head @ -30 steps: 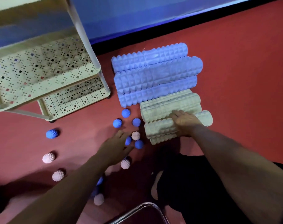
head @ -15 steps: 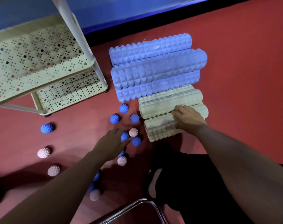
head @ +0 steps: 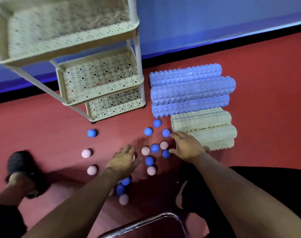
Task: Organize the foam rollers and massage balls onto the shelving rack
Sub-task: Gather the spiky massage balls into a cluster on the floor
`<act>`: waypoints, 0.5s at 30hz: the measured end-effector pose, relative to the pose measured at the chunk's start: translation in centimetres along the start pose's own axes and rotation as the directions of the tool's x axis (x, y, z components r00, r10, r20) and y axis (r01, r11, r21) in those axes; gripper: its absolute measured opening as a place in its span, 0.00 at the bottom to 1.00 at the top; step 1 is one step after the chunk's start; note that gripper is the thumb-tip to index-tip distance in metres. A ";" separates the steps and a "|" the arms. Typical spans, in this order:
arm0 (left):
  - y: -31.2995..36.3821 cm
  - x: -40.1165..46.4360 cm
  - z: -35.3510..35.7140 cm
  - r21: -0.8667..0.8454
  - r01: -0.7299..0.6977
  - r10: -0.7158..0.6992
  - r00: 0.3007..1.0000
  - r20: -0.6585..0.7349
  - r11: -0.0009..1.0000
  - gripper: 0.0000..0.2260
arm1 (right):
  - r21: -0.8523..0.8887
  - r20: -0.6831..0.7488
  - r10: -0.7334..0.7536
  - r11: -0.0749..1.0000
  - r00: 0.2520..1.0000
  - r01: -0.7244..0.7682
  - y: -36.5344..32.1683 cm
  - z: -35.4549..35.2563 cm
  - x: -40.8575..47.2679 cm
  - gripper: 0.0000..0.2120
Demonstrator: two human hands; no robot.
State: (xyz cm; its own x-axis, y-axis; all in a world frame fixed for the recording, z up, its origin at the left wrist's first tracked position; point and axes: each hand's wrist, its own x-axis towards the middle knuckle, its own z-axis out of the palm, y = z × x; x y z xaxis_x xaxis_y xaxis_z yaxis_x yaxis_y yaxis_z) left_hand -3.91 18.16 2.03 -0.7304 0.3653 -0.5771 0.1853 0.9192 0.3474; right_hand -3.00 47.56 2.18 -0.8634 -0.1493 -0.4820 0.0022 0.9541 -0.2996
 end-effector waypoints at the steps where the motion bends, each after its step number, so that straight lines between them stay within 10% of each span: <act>1: -0.6 -1.3 -0.6 0.004 0.005 -0.005 1.000 -0.018 1.000 0.32 | 0.003 -0.005 -0.011 1.000 1.000 0.011 -1.7 -0.1 -0.5 0.34; 15: -4.5 -19.1 -2.0 -0.102 0.101 -0.123 0.963 -0.240 0.990 0.31 | -0.087 -0.064 -0.236 0.969 0.970 0.230 -20.2 -1.9 -9.8 0.34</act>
State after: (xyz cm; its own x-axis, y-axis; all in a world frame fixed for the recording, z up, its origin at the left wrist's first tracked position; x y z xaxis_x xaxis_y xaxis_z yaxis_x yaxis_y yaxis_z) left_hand 7.86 6.74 12.95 -0.8839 0.2038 -0.4210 0.0426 0.9314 0.3614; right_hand 4.43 30.23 14.48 -0.8701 -0.3531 -0.3438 -0.2403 0.9131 -0.3294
